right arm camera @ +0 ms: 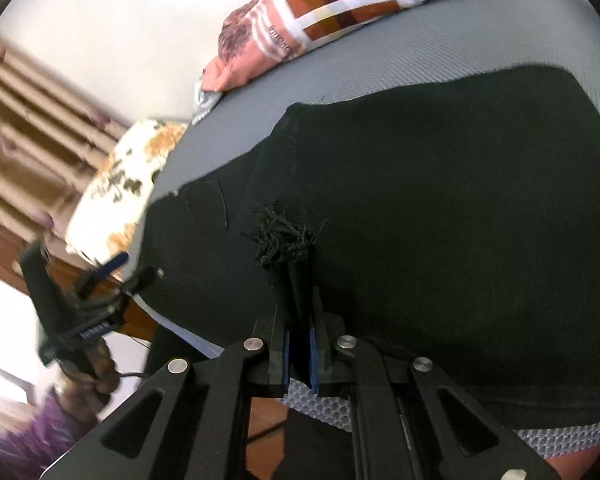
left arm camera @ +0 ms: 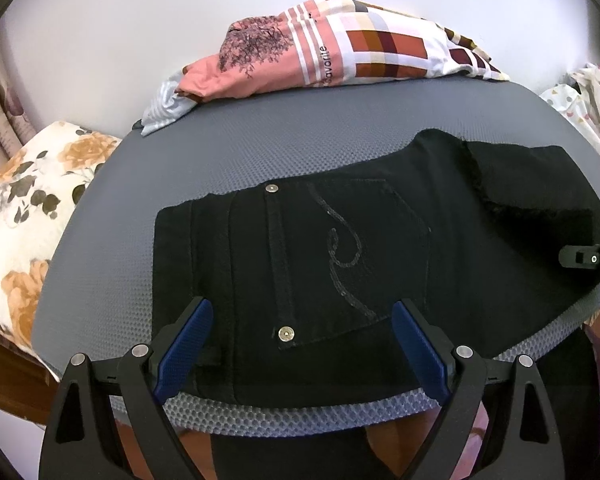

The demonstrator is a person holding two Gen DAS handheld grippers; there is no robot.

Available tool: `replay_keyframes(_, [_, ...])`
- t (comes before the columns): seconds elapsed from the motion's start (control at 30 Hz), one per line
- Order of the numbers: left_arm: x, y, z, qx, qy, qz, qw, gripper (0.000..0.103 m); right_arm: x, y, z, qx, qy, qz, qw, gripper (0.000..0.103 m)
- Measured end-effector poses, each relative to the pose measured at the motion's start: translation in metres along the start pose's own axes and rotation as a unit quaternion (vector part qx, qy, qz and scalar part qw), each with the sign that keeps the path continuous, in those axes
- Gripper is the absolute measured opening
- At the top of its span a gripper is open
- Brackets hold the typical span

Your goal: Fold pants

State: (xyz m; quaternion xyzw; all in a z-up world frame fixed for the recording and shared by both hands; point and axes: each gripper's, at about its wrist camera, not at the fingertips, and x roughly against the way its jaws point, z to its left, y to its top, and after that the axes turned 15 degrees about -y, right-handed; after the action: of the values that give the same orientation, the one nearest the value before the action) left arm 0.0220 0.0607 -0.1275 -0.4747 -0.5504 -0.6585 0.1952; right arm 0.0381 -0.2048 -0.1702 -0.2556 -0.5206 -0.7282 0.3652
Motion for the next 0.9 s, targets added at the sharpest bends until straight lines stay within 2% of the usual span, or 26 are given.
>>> replay_keyframes(0.17, [-0.001,-0.001,-0.003,-0.006,-0.001,0.003,1.0,0.091,-0.003,-0.003,0.014,0.034,-0.016,-0.006,0.999,0.014])
replay_keyframes(0.27, [-0.003,-0.001,-0.004,-0.009,-0.001,0.008,0.9999,0.091,-0.004,-0.006,0.018,0.043,-0.001,-0.004,0.999,0.026])
replay_keyframes(0.3, [-0.004,-0.002,-0.005,-0.011,0.0,0.01,0.9999,0.091,-0.004,-0.008,0.02,0.045,0.018,-0.001,0.999,0.034])
replay_keyframes(0.33, [-0.005,-0.002,-0.004,-0.012,0.0,0.012,0.9999,0.091,-0.004,-0.009,0.022,0.048,0.031,0.002,0.998,0.038])
replay_keyframes(0.37, [-0.005,-0.002,-0.005,-0.013,0.001,0.013,0.9998,0.091,-0.003,-0.009,0.021,0.048,0.056,0.006,0.997,0.038])
replay_keyframes(0.43, [-0.004,-0.002,-0.005,-0.018,0.003,0.017,0.9997,0.091,0.002,-0.007,0.008,0.01,0.151,0.018,0.988,0.037])
replay_keyframes(0.47, [-0.003,-0.001,-0.006,-0.019,0.004,0.014,0.9997,0.091,0.009,-0.005,-0.003,-0.014,0.18,0.011,0.984,0.037])
replay_keyframes(0.5, [-0.002,-0.001,-0.006,-0.019,0.004,0.012,0.9997,0.091,0.016,-0.002,-0.012,-0.031,0.184,-0.003,0.983,0.037])
replay_keyframes(0.57, [-0.002,-0.001,-0.005,-0.016,-0.002,0.01,0.9998,0.091,0.032,0.006,-0.039,-0.068,0.166,-0.034,0.983,0.037])
replay_keyframes(0.6, [-0.001,-0.001,-0.005,-0.014,-0.005,0.01,0.9998,0.091,0.04,0.009,-0.051,-0.077,0.135,-0.049,0.987,0.037])
replay_keyframes(0.63, [-0.002,-0.001,-0.006,-0.013,-0.007,0.009,0.9998,0.091,0.046,0.012,-0.058,-0.076,0.106,-0.062,0.99,0.037])
replay_keyframes(0.7, [-0.002,-0.001,-0.008,-0.015,-0.007,0.009,0.9998,0.091,0.053,0.015,-0.06,-0.067,0.075,-0.074,0.992,0.035])
replay_keyframes(0.83, [0.0,0.0,-0.01,-0.022,0.001,0.001,0.9997,0.091,0.038,0.008,-0.029,-0.011,0.04,-0.06,0.997,0.02])
replay_keyframes(0.9, [0.002,0.0,-0.007,-0.016,0.002,-0.001,0.9999,0.091,0.021,0.0,-0.007,0.028,0.014,-0.045,0.999,0.019])
